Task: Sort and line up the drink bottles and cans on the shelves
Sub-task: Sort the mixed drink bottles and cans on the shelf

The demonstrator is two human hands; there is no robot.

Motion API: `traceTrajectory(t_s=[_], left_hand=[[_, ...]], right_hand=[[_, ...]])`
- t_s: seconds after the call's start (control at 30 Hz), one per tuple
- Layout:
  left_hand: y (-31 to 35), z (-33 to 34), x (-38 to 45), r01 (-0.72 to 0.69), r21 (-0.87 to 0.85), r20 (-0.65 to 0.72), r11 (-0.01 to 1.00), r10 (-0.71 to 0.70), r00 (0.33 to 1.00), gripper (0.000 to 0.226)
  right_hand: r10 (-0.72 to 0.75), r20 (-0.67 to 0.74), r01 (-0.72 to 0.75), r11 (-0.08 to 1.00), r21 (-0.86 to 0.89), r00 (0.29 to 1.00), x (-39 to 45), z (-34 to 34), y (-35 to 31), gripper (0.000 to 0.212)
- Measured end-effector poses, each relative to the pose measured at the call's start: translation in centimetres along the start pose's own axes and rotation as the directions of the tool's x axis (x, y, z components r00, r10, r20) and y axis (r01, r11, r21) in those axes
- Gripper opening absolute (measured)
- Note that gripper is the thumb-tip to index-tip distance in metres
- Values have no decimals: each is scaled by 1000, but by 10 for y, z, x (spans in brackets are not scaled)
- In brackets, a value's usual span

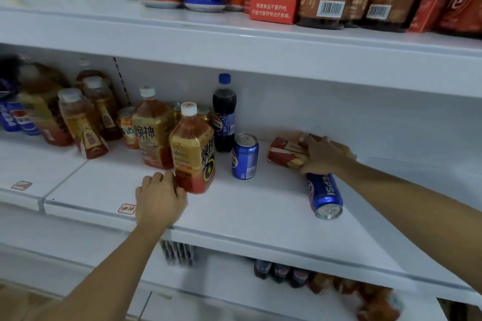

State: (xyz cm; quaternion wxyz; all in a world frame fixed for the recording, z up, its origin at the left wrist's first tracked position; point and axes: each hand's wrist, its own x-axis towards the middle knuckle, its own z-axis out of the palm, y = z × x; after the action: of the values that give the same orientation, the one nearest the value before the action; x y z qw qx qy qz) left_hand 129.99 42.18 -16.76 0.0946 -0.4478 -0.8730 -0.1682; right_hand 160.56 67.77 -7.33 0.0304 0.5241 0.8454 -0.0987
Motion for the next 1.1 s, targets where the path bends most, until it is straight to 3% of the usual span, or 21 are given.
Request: traceTrajectory(t_s=[0.17,0.43,0.53,0.6,0.7,0.73,0.77,0.8,0.87,0.93,1.03,1.1], left_hand=[[0,-2,-1,-13,46,55,999,10,998,34],[0,-5,0,8,43,111,999,-13,994,41],[-1,-4,1,12,23,107,1000,-14,994,39],[-2,-3,2,7,10,89,1000,-8,996,38],[-4,-1,3,-9,-4,69,1000,9,998,36],[-5,0,3,-12,-7,60,1000,12,998,35],[-5,1,2,-15,-8,54,1000,15,998,34],[-5,1,2,-18,-8,52,1000,18,998,33],[-6,2,2,-19,-10,49,1000,20,999,32],[-6,2,2,-22,-13,43,1000,23,999,32],[-7,2,1,-22,-17,39,1000,23,999,32],[-7,3,2,-20,-24,36,1000,21,999,31]], right_hand=[[-143,-71,150,983,105,987,-3,-40,-9,75],[-400,-148,412,909,62,904,26,-80,-76,58],[-460,-129,477,863,167,878,32,-80,-80,70],[-433,-99,436,812,388,896,29,-84,-64,70],[-158,-388,387,668,635,908,26,-73,-16,45],[-53,-439,345,706,619,897,26,-65,4,37],[0,-398,238,802,549,917,24,-56,23,33],[14,-277,109,900,422,961,22,-44,41,42],[40,-17,-39,997,71,999,21,-19,70,81],[37,46,-32,994,-102,998,24,-5,83,102],[-1,142,15,995,-102,990,29,-25,79,95],[-25,119,35,996,-81,993,28,-53,73,84]])
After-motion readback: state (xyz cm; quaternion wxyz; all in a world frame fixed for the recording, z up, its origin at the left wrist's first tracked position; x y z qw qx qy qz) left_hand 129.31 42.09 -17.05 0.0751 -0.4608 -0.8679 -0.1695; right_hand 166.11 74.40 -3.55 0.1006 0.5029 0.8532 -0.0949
